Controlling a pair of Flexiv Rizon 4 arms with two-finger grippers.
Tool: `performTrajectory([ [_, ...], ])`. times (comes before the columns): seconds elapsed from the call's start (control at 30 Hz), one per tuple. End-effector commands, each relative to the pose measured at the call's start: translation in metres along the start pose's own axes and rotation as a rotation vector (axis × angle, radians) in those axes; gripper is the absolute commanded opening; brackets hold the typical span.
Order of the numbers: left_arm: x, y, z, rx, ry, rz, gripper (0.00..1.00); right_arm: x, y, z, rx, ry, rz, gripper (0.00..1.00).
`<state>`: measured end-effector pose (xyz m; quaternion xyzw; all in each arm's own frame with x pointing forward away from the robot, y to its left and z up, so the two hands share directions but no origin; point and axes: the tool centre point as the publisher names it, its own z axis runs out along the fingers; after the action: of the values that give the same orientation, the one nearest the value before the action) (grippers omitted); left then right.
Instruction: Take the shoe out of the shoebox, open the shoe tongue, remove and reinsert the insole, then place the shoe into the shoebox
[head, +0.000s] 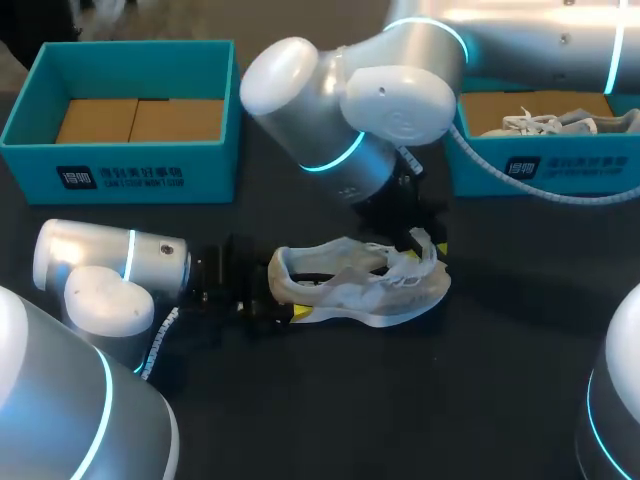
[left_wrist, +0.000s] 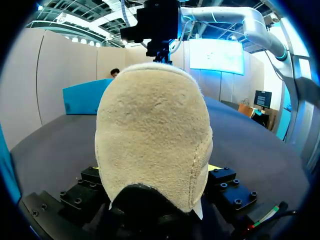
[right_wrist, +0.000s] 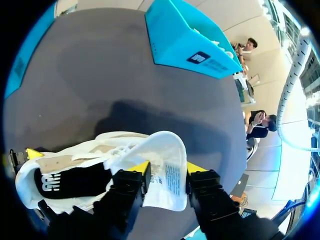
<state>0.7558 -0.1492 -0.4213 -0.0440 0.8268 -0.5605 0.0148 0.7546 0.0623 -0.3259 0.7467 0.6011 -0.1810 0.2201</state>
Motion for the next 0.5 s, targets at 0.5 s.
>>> performTrajectory([
  [0.5,-0.002,0.001,0.002,-0.003,0.001,-0.001,0.0,-0.011,0.0,0.041,0.034,0.033,0.058,0.56],
])
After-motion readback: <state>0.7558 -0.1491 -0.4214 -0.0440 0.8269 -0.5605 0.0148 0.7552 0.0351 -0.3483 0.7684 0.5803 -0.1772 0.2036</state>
